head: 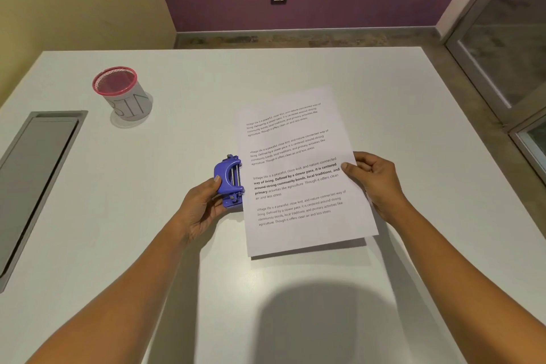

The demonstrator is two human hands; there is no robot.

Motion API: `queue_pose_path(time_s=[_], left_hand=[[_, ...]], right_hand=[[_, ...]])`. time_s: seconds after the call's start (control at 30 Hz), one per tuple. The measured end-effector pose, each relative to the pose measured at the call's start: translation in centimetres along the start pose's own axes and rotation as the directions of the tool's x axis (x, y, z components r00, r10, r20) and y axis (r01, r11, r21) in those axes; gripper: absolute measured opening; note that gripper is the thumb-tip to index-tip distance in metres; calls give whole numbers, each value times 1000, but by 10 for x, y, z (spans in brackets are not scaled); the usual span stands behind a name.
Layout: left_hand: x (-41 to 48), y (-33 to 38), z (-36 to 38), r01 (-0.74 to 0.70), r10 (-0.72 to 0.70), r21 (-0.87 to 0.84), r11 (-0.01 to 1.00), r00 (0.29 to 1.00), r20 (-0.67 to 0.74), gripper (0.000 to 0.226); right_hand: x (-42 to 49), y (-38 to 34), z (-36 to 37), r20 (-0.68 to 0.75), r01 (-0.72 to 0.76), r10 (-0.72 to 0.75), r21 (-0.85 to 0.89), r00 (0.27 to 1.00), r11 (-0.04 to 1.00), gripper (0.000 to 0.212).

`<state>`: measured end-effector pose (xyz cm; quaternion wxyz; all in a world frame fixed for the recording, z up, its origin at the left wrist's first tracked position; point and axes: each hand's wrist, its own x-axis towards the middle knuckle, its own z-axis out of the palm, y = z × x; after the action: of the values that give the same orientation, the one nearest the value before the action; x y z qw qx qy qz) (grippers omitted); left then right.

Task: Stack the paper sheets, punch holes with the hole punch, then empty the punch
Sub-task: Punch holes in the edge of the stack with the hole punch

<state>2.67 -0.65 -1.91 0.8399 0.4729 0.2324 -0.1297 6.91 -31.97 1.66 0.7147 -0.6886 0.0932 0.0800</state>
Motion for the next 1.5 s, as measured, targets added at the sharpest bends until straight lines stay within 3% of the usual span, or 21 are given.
queue_pose_path(time_s=[0.53, 1.17, 1.5], left_hand=[[0, 0, -1, 22, -22, 89, 996, 1000, 5, 21], [3, -1, -3, 56, -55, 42, 998, 998, -20, 23], [7, -3, 6, 33, 2, 301, 953, 993, -116, 14]], right_hand=[[-3, -8, 5, 62, -26, 21, 88, 998, 996, 19], [-3, 9, 17, 24, -76, 75, 2, 997, 997, 20], [0, 36, 20, -43, -188, 186, -61, 982, 980, 26]])
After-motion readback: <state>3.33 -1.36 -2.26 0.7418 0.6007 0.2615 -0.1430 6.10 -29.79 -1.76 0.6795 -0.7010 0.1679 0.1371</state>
